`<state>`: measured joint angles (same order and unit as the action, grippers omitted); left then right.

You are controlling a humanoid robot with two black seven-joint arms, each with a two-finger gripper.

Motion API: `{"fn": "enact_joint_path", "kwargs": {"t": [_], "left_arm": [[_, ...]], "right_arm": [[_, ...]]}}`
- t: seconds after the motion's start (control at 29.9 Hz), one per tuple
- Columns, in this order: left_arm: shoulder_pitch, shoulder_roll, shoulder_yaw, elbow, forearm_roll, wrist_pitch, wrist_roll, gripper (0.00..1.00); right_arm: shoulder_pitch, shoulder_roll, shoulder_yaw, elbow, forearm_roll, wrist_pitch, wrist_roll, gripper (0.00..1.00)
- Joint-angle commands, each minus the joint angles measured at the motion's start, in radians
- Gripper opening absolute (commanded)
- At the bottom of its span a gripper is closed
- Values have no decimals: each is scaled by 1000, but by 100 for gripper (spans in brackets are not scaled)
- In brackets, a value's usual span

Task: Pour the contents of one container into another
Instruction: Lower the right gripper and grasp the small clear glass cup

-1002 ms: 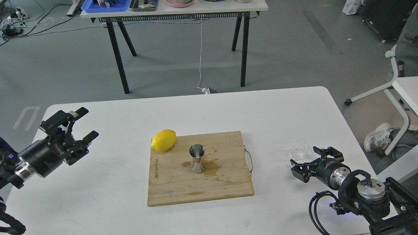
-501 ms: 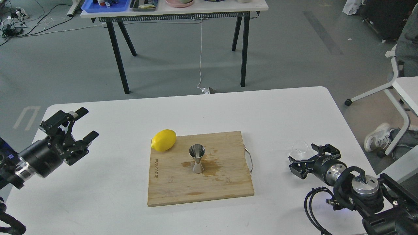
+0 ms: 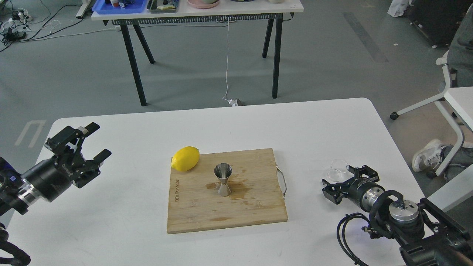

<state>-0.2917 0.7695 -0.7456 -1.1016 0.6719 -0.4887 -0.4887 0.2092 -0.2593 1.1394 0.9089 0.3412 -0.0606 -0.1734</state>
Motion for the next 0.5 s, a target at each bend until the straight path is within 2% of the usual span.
{"fn": "enact_joint_path", "kwargs": {"t": [0.0,0.13,0.37,0.47], "left_arm": [[-1,-1,0,0,0,0,0,99],[-1,-1,2,0,0,0,0,99],[-1,-1,0,0,0,0,0,99],[-1,-1,0,0,1,0,0,99]], "right_arm": [[6,0,-1,-1,-7,-1,0,93],[6,6,-1,-1,-16,-1,0,84],[6,6,-7,1,-37,8,-5,57],[1,6,-24,1,-42,63,-5,46]]}}
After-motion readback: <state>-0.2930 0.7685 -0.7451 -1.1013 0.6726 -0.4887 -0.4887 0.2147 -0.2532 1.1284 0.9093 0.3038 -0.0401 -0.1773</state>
